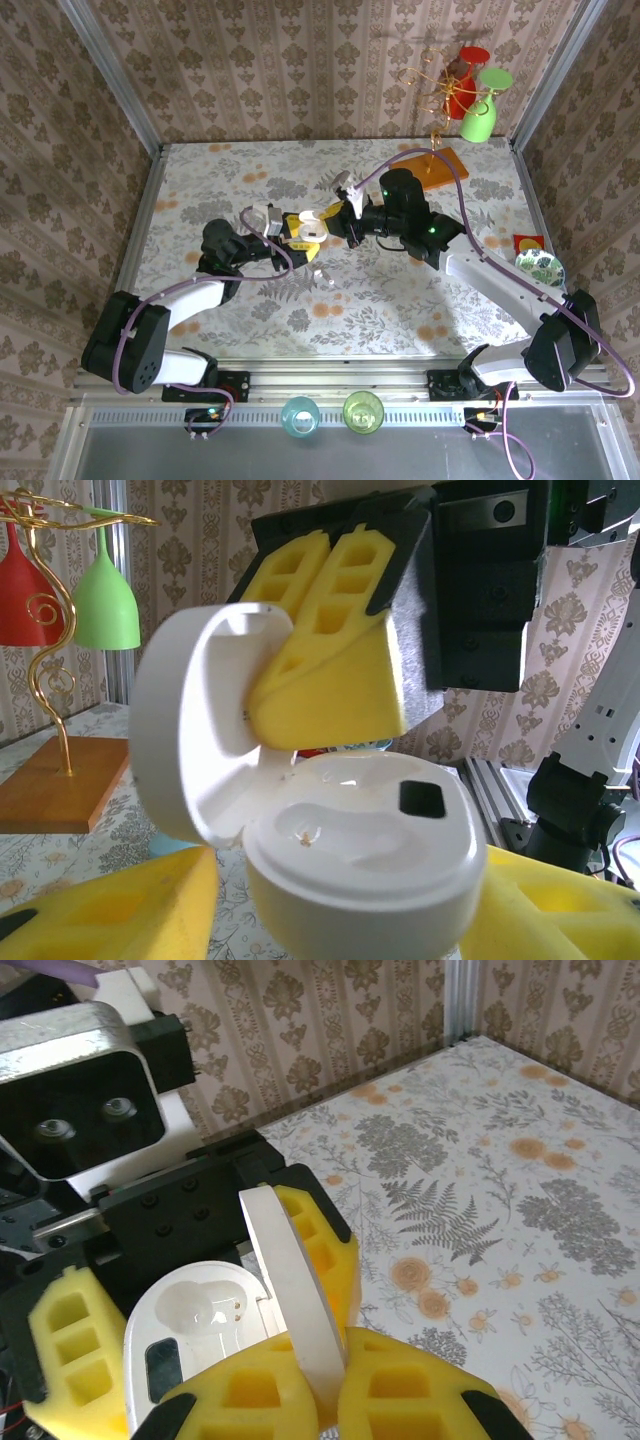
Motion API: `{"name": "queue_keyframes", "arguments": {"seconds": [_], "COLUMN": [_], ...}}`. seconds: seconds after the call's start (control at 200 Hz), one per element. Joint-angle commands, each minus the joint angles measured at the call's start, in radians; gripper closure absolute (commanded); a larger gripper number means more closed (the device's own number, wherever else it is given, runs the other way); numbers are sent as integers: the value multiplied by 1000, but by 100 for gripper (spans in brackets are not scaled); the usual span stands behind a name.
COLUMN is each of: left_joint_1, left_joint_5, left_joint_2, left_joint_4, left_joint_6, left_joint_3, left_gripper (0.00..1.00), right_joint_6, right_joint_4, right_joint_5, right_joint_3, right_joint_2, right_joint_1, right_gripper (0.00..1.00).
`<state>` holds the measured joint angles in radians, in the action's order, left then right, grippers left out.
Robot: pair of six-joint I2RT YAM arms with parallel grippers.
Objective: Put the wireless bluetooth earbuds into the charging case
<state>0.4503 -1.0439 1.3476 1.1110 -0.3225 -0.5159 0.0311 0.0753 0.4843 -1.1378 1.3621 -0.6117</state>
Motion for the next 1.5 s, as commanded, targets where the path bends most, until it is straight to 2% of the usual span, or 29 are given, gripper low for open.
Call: {"name": "queue_keyframes", "arguments": {"seconds": [0.0, 0.16, 0.28, 0.665, 0.775, 0.955, 1.015, 1.16, 1.33, 1.495], "left_joint_1": [0, -1, 0, -1, -1, -2, -13, -48, -74, -81], "left_joint_5": [-15, -10, -16, -27, -28, -19, -9, 11, 21, 26], "left_joint_2": [10, 25, 52, 56, 56, 57, 56, 54, 45, 23], "left_joint_4": [55, 104, 163, 162, 161, 161, 160, 163, 162, 162], "left_joint_6": [-30, -74, -115, -103, -84, -50, -36, -20, 1, 5], "left_joint_3": [-34, -41, -44, -43, -37, -21, -14, 3, 17, 23], "left_gripper": [38, 39, 46, 66, 69, 69, 69, 69, 70, 71], "right_joint_6": [18, 19, 18, 18, 7, -41, -70, -143, -269, -388], "right_joint_4": [-27, -23, -25, -20, -22, -37, -51, -75, -104, -126], "right_joint_5": [-41, -30, -20, -20, -22, -20, -16, -13, -46, -120], "right_joint_3": [8, 8, 9, 10, 10, 16, 32, 97, 216, 327], "right_joint_2": [-11, -2, 1, -1, -8, -44, -67, -153, -248, -235], "right_joint_1": [-4, -5, -5, -5, -5, 0, 4, 18, 59, 99], "right_gripper": [100, 100, 100, 98, 87, 61, 50, 32, 30, 30]}}
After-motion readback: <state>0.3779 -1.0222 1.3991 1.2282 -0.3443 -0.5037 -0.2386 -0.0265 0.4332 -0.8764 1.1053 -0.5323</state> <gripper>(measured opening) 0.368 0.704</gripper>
